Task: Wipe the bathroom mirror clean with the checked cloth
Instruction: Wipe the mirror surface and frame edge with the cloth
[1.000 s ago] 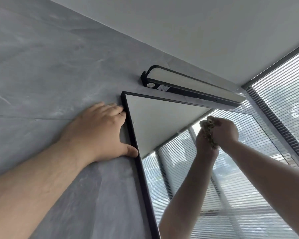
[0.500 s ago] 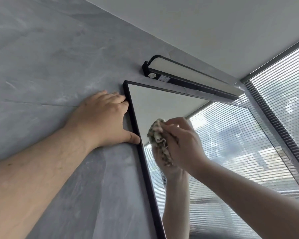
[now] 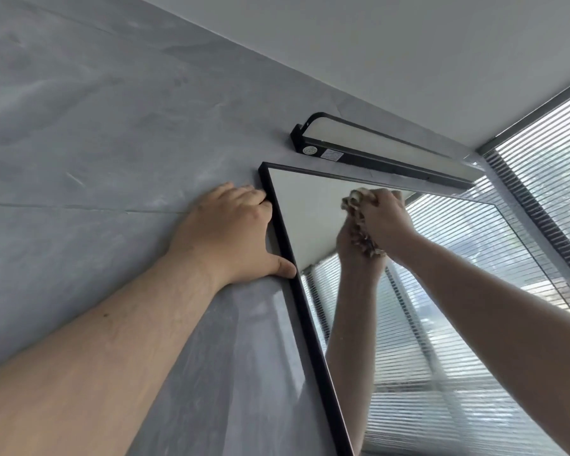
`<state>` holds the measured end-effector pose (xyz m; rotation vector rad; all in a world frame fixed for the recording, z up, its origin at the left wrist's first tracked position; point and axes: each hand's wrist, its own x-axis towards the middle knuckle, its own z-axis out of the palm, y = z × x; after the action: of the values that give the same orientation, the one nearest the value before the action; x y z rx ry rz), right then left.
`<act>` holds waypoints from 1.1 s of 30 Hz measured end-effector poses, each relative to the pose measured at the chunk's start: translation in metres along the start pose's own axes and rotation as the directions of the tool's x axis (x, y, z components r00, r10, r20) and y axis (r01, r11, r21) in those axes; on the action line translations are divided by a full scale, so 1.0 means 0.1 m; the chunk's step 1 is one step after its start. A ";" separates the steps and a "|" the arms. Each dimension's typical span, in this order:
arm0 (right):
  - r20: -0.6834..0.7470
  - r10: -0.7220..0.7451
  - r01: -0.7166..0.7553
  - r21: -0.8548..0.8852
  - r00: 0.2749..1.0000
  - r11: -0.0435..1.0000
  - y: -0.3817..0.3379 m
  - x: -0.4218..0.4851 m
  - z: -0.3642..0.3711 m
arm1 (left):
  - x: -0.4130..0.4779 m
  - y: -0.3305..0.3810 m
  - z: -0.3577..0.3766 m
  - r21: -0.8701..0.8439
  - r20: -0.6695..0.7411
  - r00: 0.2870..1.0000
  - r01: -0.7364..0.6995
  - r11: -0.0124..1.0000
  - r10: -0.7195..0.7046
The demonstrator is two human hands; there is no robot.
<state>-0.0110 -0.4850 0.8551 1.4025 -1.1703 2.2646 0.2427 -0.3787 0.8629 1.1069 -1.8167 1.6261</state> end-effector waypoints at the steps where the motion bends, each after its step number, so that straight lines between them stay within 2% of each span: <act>1: 0.048 -0.034 0.030 0.084 0.998 0.996 -0.15 -0.02 0.05 | -0.01 0.00 0.00 -0.003 -0.005 1.000 -0.001 1.000 0.001; 3: 0.116 -0.065 0.035 0.239 0.991 0.970 -0.46 -0.02 0.13 | -0.02 -0.01 -0.01 -0.003 -0.003 1.000 -0.004 1.000 0.004; 5: 0.112 -0.087 0.053 0.278 0.990 0.959 -0.71 0.01 0.19 | -0.02 0.00 -0.01 -0.005 -0.001 1.000 -0.007 1.000 0.007; 10: 0.053 -0.220 0.209 0.164 0.974 0.964 -0.94 -0.02 0.29 | -0.03 0.00 -0.01 -0.010 -0.027 1.000 -0.008 1.000 0.008; 17: 0.068 -0.358 0.345 0.155 0.931 0.926 -0.80 -0.52 0.18 | -0.04 -0.01 0.01 -0.013 -0.038 0.999 -0.020 1.000 0.020; 22: 0.111 -0.341 0.322 0.162 0.933 0.933 -0.52 -1.18 -0.02 | -0.04 -0.02 0.01 -0.011 -0.001 1.000 -0.030 1.000 0.030; 27: 0.090 -0.317 0.294 0.205 0.944 0.934 -0.11 -1.80 -0.20 | -0.02 -0.03 0.03 0.001 -0.011 0.999 -0.031 1.000 0.031; 33: 0.045 -0.343 0.326 0.211 0.938 0.921 -0.18 -1.70 -0.16 | -0.02 -0.03 0.03 -0.002 -0.018 0.999 -0.029 1.000 0.029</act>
<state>0.0764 -0.4273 0.7188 1.6387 -0.6678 2.1407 0.2464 -0.3815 0.8624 1.0659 -1.8312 1.6446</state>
